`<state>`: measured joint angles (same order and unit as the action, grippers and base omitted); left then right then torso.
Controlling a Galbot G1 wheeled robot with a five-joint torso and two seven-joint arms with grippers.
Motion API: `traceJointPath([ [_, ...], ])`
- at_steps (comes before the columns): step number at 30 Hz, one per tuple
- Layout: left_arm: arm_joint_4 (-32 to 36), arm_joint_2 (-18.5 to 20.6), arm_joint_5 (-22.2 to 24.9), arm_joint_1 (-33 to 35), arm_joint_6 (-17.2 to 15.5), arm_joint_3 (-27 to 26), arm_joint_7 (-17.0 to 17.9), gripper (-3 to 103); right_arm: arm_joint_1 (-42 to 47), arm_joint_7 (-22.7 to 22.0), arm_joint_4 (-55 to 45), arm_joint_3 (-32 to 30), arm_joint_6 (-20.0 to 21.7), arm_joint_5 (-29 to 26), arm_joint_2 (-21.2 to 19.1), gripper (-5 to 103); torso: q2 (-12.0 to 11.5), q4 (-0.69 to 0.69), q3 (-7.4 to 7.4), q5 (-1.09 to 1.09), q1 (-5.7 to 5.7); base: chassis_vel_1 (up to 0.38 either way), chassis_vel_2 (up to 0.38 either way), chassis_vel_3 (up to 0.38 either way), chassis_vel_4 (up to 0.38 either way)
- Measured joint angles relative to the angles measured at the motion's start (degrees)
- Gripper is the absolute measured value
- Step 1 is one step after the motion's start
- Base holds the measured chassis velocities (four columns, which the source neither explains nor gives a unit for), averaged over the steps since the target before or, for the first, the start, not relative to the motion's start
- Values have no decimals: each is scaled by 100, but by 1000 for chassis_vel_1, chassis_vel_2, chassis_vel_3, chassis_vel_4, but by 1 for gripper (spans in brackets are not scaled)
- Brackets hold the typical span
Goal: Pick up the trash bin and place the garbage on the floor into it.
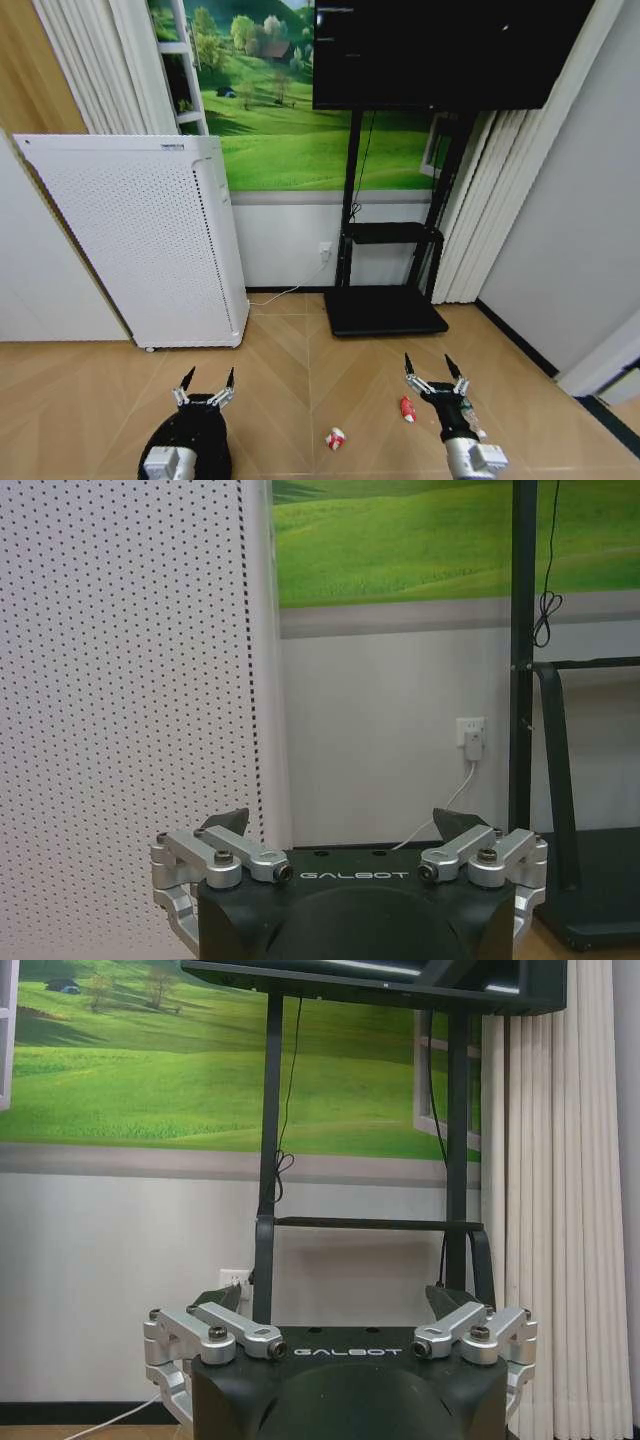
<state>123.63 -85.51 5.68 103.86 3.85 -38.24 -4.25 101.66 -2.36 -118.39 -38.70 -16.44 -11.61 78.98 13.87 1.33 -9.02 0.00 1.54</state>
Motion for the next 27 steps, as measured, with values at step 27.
traceJointPath([
  [27,-16,-36,-14,10,0,-42,16,100,-24,0,82,19,-19,11,19,100,-590,0,423,0,-151,0,0,0,0],
])
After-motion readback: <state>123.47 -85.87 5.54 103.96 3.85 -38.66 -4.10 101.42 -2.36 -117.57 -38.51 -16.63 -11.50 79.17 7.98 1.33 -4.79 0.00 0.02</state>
